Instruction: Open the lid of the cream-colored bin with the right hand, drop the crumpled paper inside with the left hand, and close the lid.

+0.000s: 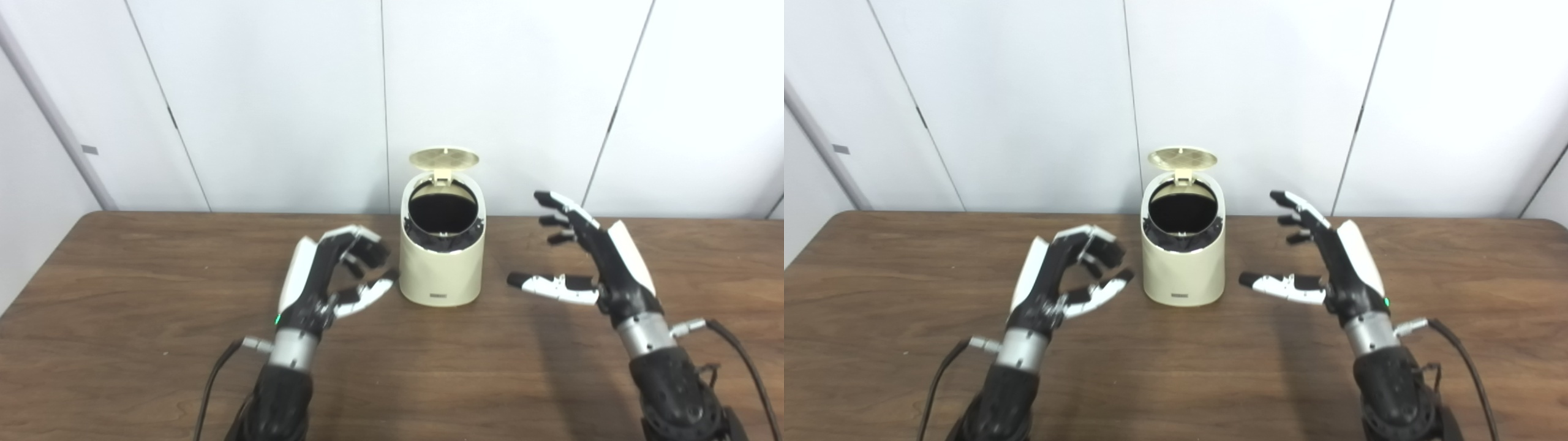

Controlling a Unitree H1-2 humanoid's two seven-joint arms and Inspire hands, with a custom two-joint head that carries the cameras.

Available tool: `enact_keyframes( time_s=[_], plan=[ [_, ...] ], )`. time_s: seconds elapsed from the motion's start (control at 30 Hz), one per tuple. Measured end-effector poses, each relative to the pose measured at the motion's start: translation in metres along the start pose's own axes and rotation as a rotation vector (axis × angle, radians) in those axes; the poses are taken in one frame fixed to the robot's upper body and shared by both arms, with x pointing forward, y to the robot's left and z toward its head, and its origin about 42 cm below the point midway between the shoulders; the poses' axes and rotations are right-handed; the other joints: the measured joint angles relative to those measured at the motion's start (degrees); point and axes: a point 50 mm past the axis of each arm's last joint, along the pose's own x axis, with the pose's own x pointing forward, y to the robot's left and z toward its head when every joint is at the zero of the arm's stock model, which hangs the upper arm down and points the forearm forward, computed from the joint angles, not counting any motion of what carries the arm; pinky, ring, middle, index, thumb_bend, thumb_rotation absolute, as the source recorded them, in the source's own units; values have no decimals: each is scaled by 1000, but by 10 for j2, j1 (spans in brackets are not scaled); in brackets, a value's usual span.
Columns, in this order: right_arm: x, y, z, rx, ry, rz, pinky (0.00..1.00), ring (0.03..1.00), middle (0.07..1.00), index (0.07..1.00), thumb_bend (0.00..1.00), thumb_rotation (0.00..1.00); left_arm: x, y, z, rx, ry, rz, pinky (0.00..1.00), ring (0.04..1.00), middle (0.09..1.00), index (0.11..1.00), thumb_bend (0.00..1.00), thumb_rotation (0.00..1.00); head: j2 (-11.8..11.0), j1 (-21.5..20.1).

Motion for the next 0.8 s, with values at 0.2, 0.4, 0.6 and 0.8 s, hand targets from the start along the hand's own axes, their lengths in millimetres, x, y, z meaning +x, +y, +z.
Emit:
enact_keyframes(
  time_s=[0.2, 0.4, 0.6, 0.8],
  plan=[
    [33, -10, 13, -65, -57, 17, 644, 792, 849, 843, 689, 325, -17, 1, -11, -38, 28, 55, 502, 617, 683, 498, 500, 65, -13, -2],
    [51, -13, 29, -131, -87, 70, 703, 822, 880, 870, 704, 401, -19, -5, -24, -70, 67, 68, 514, 623, 693, 498, 500, 65, -18, -4],
    [66, -15, 31, -160, -88, 94, 677, 819, 880, 869, 723, 341, -21, -7, -31, -70, 80, 66, 548, 652, 718, 729, 588, 156, -23, -5],
    [84, -10, 36, -198, -92, 137, 668, 827, 891, 887, 720, 351, -22, -11, -35, -68, 96, 58, 543, 651, 717, 737, 598, 159, -25, -2]
  ],
)
